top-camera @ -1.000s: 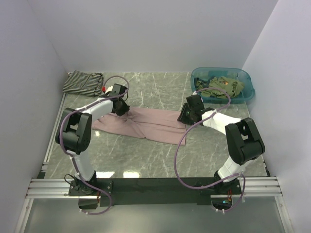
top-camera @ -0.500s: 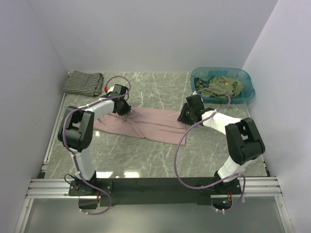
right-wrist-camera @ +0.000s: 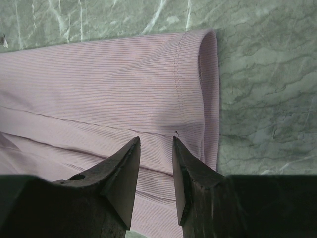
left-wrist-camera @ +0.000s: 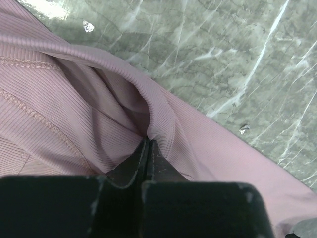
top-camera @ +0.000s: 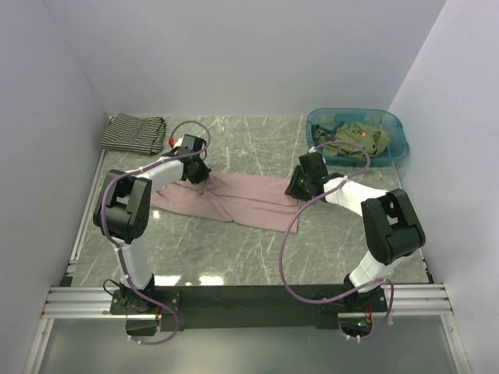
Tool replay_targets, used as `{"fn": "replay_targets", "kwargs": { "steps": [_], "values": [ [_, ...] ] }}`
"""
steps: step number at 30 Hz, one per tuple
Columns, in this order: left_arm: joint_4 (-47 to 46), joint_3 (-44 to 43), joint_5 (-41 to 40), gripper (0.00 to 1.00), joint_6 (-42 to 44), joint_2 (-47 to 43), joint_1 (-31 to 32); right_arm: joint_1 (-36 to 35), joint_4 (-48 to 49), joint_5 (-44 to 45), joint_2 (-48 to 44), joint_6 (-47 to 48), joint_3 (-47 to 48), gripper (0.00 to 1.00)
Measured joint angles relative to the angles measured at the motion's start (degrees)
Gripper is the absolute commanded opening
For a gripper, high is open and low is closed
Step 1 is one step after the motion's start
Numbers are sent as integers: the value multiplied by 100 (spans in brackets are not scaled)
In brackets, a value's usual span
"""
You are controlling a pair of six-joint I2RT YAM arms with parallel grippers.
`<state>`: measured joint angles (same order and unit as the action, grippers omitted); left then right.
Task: Fold and stack the tank tops
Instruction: Fold the tank top
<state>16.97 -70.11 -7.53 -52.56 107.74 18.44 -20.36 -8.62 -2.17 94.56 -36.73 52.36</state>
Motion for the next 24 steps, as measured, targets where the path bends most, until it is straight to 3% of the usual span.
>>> {"fn": "replay_targets", "kwargs": {
  "steps": [24],
  "values": [
    [39,358,831,1,44,-667,-420,0,-17,98,-199,17,-142,40]
  ]
}}
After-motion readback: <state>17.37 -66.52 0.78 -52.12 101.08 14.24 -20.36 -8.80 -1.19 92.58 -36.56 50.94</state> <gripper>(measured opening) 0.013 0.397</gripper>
